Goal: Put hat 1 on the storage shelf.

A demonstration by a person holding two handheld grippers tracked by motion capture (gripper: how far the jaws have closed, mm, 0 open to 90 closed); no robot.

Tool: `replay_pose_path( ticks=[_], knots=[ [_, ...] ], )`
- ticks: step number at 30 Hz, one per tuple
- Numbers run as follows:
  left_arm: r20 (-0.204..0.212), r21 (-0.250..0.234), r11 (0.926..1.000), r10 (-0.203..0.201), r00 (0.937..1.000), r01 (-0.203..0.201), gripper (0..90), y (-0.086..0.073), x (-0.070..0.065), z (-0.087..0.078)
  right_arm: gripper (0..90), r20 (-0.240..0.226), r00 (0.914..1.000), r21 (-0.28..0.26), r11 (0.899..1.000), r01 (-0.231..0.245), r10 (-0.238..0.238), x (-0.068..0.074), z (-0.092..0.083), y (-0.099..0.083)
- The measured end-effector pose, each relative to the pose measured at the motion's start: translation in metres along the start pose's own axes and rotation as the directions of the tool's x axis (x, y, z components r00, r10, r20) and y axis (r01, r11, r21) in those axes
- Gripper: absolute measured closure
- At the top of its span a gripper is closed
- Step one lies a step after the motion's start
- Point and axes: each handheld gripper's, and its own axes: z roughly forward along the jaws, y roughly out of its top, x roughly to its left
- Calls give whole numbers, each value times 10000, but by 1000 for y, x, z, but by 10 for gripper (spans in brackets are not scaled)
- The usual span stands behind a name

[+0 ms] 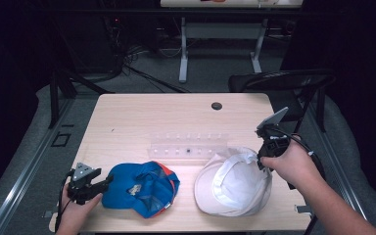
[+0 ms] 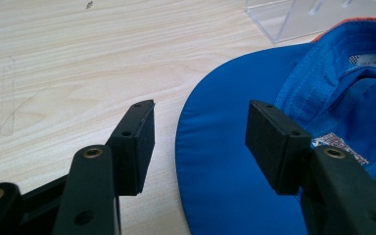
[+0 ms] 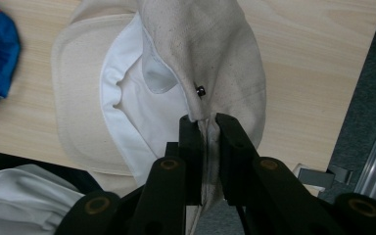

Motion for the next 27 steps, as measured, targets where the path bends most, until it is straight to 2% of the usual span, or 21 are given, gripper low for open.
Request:
replay_pose_path(
  ticks=[4, 6, 8, 9, 10, 12, 15, 19, 20, 22, 23, 24, 25, 26, 27],
  knots=[
    [-10, 28, 10000, 6, 10000, -6, 447, 0, 0, 0, 818, -220, 9995, 11, 9997, -233, 233, 1, -5, 2],
    [8, 17, 10000, -13, 10000, 13, 447, 0, 1, 0, 818, -376, 9990, 223, 9995, -242, 250, 3, -12, 4],
    [47, 75, 10000, 20, 10000, -21, 447, 0, 1, 0, 818, -442, 9982, 39, 9992, -406, 407, 6, -15, 4],
    [49, 68, 10000, 15, 10000, -15, 447, 0, 0, 0, 818, -431, 9988, 257, 9994, -225, 236, 6, -19, 5],
    [44, 61, 10000, 13, 10000, -13, 449, 0, 0, 0, 818, -362, 9992, 249, 9996, -158, 167, 7, -21, 5],
    [47, 51, 10000, 15, 10000, -15, 449, 0, 0, 0, 818, -374, 9991, 104, 9997, -214, 218, 10, -25, 6],
    [49, 42, 10000, 5, 10000, -5, 449, 0, 0, 0, 818, -379, 9991, 168, 9997, -171, 178, 11, -29, 7],
    [43, 45, 10000, 3, 10000, -3, 449, 0, 0, 0, 819, -611, 9976, 230, 9992, -318, 332, 11, -31, 8],
    [49, 43, 10000, 7, 10000, -8, 449, 0, 0, 0, 819, -765, 9960, 160, 9988, -455, 466, 11, -31, 8],
    [74, 85, 10000, 10, 10000, -10, 449, 0, 0, -1, 819, -1159, 9923, 303, 9987, -413, 446, 9, -33, 9],
    [46, 28, 10000, 0, 10000, 0, 449, 0, 0, 0, 819, -1633, 9848, 348, 9979, -546, 596, 7, -33, 9],
    [49, 32, 10000, -4, 10000, 4, 449, 0, 0, 0, 820, -1869, 9808, 450, 9979, -474, 550, 5, -34, 9],
    [49, 32, 10000, -4, 10000, 4, 449, 0, 0, 0, 820, -1869, 9808, 450, 9979, -474, 550, 5, -34, 9],
    [43, 26, 10000, -4, 10000, 4, 449, 0, 0, 0, 820, -2501, 9641, 374, 9959, -826, 894, 4, -34, 8],
    [43, 26, 10000, -4, 10000, 4, 449, 0, 0, 0, 820, -2501, 9641, 374, 9959, -826, 894, 4, -34, 8]
  ],
)
